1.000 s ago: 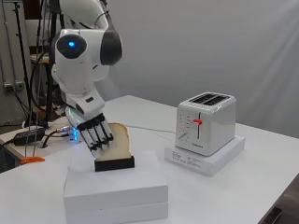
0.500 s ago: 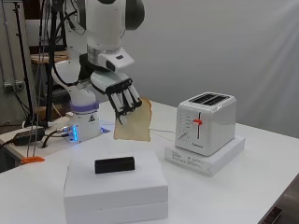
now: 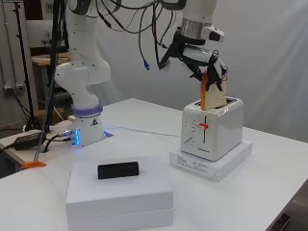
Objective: Teleoperate dual arm-hand system to toast a bread
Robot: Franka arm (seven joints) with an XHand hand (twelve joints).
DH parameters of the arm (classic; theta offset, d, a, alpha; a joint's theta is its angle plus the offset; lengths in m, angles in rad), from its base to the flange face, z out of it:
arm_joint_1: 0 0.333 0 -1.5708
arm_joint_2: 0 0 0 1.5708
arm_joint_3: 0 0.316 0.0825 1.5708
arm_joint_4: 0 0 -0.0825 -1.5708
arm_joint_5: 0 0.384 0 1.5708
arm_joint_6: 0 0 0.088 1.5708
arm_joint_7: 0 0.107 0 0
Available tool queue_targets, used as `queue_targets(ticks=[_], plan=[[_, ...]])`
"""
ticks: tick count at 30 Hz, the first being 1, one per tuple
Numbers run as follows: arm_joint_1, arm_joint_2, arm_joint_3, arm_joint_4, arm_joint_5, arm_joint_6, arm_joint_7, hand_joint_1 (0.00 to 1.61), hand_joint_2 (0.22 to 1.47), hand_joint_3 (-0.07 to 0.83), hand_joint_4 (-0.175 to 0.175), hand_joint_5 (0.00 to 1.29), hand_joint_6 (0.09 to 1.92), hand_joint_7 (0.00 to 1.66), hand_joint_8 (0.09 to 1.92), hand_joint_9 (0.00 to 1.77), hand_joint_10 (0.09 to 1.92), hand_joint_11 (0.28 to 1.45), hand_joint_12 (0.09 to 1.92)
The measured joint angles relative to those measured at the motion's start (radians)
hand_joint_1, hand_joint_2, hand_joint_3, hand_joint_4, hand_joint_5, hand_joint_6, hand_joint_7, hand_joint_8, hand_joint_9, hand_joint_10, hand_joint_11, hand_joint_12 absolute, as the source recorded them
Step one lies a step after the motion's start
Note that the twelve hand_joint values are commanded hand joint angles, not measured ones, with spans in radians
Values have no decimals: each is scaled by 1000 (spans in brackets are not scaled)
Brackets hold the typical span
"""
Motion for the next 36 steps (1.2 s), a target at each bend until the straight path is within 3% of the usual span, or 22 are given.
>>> queue_targets(ticks=[1, 2, 4, 6, 7, 8, 9, 11, 14, 19, 21, 22, 24, 28, 35, 36], plan=[[8, 3, 25, 2, -10, 7, -1, 897, 1286, 2, 113, 634, 1464, 1109, 388, 1312, 97, 811, 87], [15, 4, 48, -1, -26, 12, 0, 868, 1289, 2, 145, 646, 1461, 1167, 228, 1333, 87, 820, 87], [24, 14, 77, -6, -57, 13, -10, 845, 1290, 1, 169, 655, 1458, 1222, 90, 1357, 87, 837, 87], [35, 34, 91, 6, -62, 10, -23, 841, 1291, 1, 175, 656, 1458, 1237, 87, 1365, 87, 847, 87], [41, 42, 102, 18, -57, 9, -26, 976, 1260, 0, 49, 649, 1415, 1158, 412, 1372, 87, 849, 87], [48, 50, 117, 27, -50, 5, -28, 1081, 1241, 2, -52, 629, 1398, 1079, 729, 1377, 87, 850, 87], [55, 61, 133, 35, -44, 1, -28, 1143, 1231, 2, -113, 616, 1390, 1029, 925, 1383, 87, 851, 87], [66, 80, 155, 52, -35, -5, -27, 1194, 1223, 1, -162, 609, 1382, 988, 1083, 1388, 87, 851, 87], [73, 91, 170, 54, -29, 7, -30, 1208, 1220, 0, -175, 610, 1370, 977, 1130, 1389, 87, 851, 87], [74, 91, 164, 31, -10, -1, -28, 1207, 1225, -1, -175, 596, 1410, 975, 1115, 1382, 87, 848, 87], [76, 83, 161, 42, -9, 17, -29, 986, 1258, -1, 49, 655, 1417, 1097, 578, 1391, 87, 857, 98], [78, 71, 159, 39, -13, 41, -30, 927, 1265, 0, 111, 675, 1412, 1172, 352, 1399, 87, 859, 116], [80, 48, 157, 7, -18, 75, -31, 880, 1270, -1, 161, 692, 1405, 1265, 110, 1413, 87, 854, 159], [84, 26, 158, -41, -25, 92, -36, 869, 1271, -1, 175, 697, 1403, 1294, 87, 1409, 87, 840, 182], [86, 50, 136, -7, -29, 52, -25, 873, 1268, -1, 175, 700, 1399, 1295, 87, 1408, 87, 838, 196], [86, 56, 127, -5, -30, 47, -13, 1002, 1235, -2, 49, 692, 1367, 1221, 329, 1410, 87, 832, 209]])
